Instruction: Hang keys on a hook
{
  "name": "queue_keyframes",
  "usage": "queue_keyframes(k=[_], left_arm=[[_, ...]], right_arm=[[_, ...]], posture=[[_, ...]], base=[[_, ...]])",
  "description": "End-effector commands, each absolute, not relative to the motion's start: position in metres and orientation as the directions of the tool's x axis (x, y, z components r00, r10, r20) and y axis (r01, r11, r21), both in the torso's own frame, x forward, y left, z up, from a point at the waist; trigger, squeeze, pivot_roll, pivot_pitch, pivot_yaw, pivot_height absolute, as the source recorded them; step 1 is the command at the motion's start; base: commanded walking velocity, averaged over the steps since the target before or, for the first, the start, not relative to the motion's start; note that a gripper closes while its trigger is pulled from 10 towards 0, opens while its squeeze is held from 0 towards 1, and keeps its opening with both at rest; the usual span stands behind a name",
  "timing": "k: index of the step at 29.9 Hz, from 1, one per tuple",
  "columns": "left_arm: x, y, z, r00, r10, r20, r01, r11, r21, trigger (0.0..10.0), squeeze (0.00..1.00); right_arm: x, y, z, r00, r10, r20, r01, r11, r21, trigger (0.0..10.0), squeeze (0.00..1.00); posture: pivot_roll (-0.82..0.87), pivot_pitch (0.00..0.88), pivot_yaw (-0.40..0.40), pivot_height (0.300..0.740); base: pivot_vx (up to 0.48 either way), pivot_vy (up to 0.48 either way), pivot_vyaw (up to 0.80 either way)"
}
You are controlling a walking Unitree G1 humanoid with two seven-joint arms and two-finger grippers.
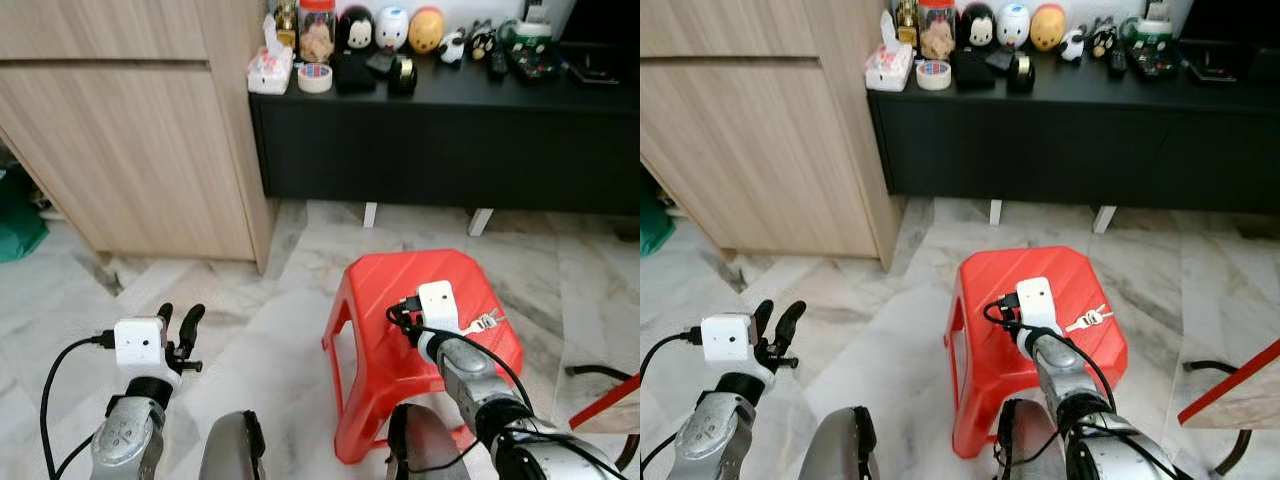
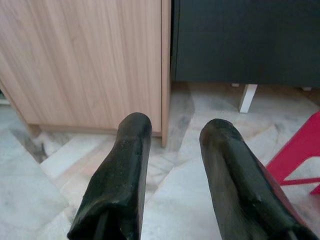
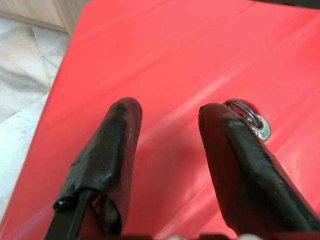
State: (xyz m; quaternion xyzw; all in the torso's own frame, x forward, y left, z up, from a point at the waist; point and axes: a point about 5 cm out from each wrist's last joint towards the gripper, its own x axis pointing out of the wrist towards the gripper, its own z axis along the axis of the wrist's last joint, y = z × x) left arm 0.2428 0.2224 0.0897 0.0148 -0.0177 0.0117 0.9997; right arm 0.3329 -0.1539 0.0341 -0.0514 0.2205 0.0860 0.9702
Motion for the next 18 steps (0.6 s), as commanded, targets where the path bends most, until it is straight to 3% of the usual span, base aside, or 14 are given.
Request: queue_keyframes(k=[1, 11, 18], left_arm=[[0.24, 0.223, 0.091, 0.999, 0.026, 0.025, -0.027, 0.999, 0.019, 10.0, 0.0], [0.232, 0.226, 0.091, 0.999, 0.043, -0.012, -0.043, 0.999, 0.024, 10.0, 0.0], [0.23, 0.226, 0.09, 0.999, 0.046, -0.029, -0.045, 0.999, 0.026, 10.0, 0.0]], right_arm=[[0.336, -0.154, 0.037, 0.889, 0.128, -0.439, -0.172, 0.983, -0.062, 10.0, 0.0], [0.35, -0.153, 0.061, 0.949, 0.112, -0.294, -0.115, 0.993, 0.006, 10.0, 0.0], [0.347, -0.156, 0.057, 0.954, 0.083, -0.287, -0.086, 0.996, 0.0, 10.0, 0.0]], posture=[[0.14, 0.204, -0.024, 0.566], [0.14, 0.225, -0.015, 0.566], [0.13, 0.216, -0.015, 0.566]], base=[[0.0, 0.0, 0.0], [0.0, 0.0, 0.0], [0.0, 0.0, 0.0]])
